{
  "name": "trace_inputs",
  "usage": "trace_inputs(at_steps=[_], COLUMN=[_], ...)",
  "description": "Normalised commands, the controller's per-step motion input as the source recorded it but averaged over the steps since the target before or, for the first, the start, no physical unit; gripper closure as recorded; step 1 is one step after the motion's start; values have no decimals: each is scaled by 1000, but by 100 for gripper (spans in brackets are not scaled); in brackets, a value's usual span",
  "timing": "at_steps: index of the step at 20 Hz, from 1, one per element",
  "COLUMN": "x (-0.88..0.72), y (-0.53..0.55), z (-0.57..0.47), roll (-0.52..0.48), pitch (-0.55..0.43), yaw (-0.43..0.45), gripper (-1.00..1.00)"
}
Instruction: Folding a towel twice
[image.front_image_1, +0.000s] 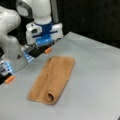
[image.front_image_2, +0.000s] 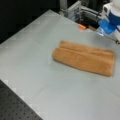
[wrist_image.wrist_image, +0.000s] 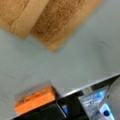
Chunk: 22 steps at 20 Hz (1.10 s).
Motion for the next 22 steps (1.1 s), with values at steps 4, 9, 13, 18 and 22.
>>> trace_inputs(at_steps=[4,9,13,18,22], x=[458,578,595,517,384], y=[406,460,354,216,135], z=[-40,28,89,105,72], roll=[-181,-216,-256,-334,-547], pitch=[55,182,232,201,200], yaw=[87,-25,-104,-67,50], gripper=[-100,-100,-100,-100,-100])
